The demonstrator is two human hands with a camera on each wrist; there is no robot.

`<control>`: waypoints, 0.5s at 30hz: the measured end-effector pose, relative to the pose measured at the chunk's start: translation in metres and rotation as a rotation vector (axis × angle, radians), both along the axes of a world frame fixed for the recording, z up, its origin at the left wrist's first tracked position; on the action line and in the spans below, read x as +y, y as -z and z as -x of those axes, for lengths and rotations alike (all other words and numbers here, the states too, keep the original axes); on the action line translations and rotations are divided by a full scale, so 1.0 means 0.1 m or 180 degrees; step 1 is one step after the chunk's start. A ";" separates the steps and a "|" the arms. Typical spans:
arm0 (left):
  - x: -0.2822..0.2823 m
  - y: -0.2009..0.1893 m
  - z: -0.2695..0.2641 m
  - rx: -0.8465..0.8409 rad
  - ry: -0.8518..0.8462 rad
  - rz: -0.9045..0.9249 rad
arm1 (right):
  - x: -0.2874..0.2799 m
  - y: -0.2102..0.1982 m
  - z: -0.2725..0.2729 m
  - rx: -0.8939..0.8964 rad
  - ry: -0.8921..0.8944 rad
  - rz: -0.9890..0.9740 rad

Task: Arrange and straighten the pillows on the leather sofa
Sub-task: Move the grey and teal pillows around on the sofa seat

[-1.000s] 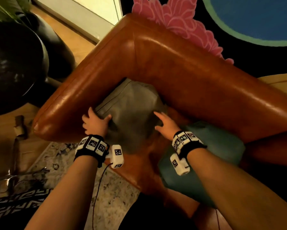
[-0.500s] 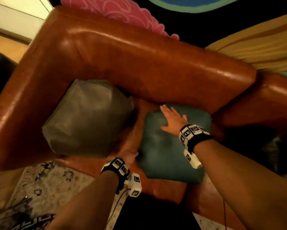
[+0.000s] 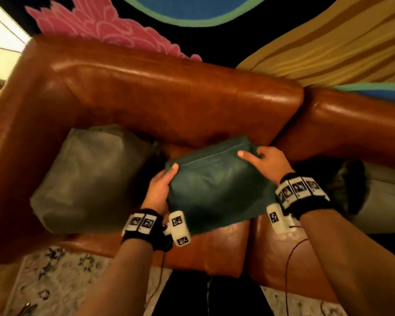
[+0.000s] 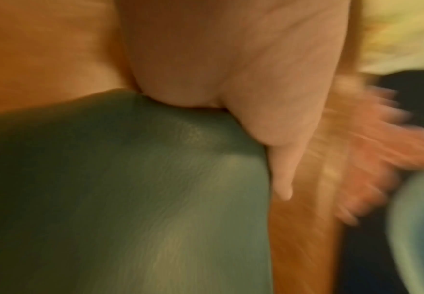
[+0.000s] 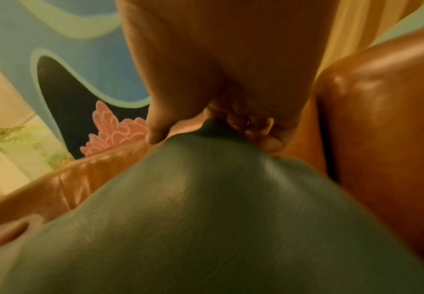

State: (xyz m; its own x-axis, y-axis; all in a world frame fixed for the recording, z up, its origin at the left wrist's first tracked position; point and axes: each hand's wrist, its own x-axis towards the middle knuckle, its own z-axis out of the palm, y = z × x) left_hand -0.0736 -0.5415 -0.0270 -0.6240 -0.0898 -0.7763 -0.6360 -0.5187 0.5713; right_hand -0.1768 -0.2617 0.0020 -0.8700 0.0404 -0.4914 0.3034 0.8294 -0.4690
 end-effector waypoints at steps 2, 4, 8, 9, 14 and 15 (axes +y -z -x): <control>-0.07 -0.11 0.23 0.0295 0.0307 0.0435 | 0.15 0.09 -0.26 -0.0118 0.0641 0.0285; -0.09 -0.14 0.40 0.0406 0.0718 0.0969 | 0.23 0.36 -0.48 -0.0268 0.1114 0.0661; -0.10 -0.20 0.66 0.0289 0.0936 0.1626 | -0.01 0.35 -0.45 0.0061 0.1104 0.0863; -0.14 -0.26 0.72 0.0380 0.0847 0.1441 | -0.06 0.25 -0.37 0.0266 0.1130 0.0989; -0.37 -0.40 0.98 0.0614 0.0574 0.1086 | -0.14 0.06 -0.16 0.0555 0.1286 0.1510; -0.39 -0.35 1.01 0.0515 0.0636 0.1215 | -0.19 0.11 -0.20 0.0291 0.1301 0.1414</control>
State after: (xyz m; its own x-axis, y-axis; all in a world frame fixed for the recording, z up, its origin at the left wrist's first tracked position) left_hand -0.1745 -0.5802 0.0076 -0.7687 -0.2159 -0.6021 -0.5890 -0.1282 0.7979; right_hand -0.1563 -0.2803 -0.0094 -0.8667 0.1883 -0.4620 0.4982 0.3734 -0.7825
